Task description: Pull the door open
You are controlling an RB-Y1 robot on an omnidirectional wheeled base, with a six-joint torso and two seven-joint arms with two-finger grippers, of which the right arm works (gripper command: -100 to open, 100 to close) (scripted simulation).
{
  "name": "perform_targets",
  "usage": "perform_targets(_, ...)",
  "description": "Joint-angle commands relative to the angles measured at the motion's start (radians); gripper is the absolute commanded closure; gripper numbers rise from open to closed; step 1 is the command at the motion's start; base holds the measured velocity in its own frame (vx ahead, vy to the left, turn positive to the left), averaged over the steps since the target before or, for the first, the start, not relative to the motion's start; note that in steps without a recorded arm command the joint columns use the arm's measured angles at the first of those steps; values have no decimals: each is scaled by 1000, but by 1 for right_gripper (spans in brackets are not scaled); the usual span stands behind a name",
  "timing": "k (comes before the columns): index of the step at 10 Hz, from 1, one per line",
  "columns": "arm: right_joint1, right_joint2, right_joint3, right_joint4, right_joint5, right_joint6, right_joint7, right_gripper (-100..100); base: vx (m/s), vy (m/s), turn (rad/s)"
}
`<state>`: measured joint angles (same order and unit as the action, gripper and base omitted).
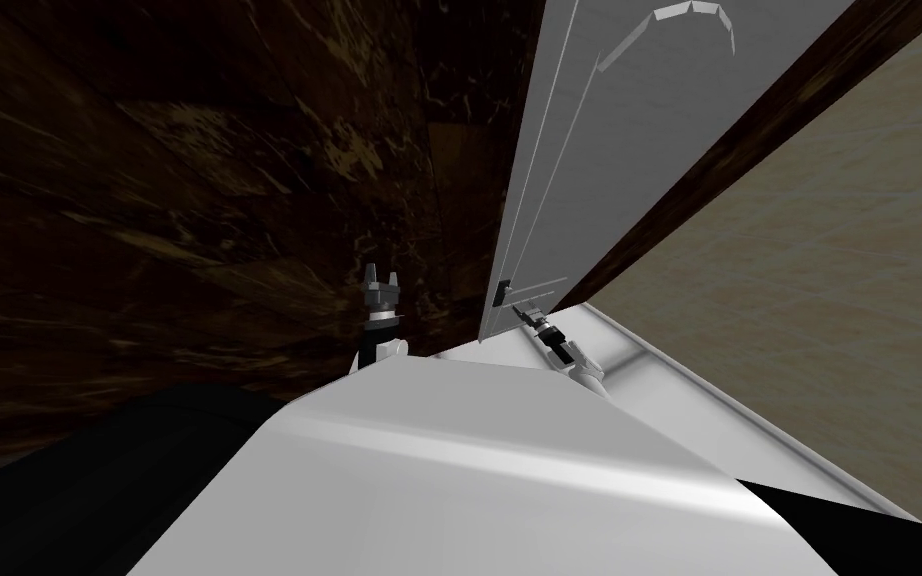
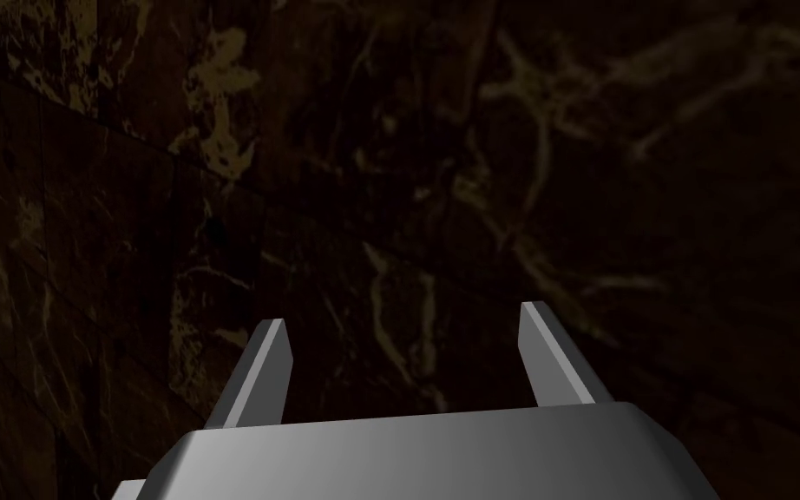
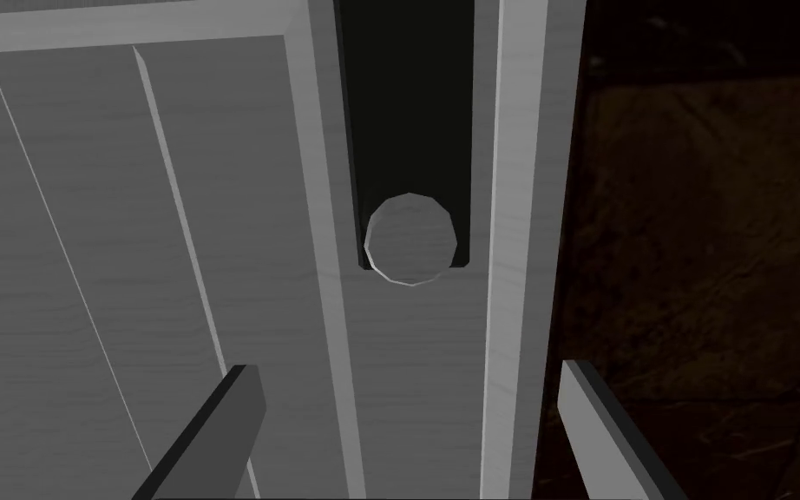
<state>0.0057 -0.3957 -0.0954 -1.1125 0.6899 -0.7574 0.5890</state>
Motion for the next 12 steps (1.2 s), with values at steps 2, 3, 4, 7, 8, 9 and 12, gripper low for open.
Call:
perform_targets(2,-5,6,-2,4,-1,6,6,-100,13,-4,22)
perform_targets(3,-7,8,-3,5,-2,8,8,-100,183,43,40)
perform_targets(4,-11,13,-4,8,-3,12,13,-100,185,42,38)
perform_targets(7,-24,26,-8,16,-5,25,26,-100,185,70,55)
perform_targets(8,-26,28,-9,18,-6,27,28,-100,121,11,38)
perform_targets(9,-25,26,-8,17,-6,25,26,-100,8,-16,23)
perform_targets(12,-25,26,-8,17,-6,25,26,100,-27,-7,-5)
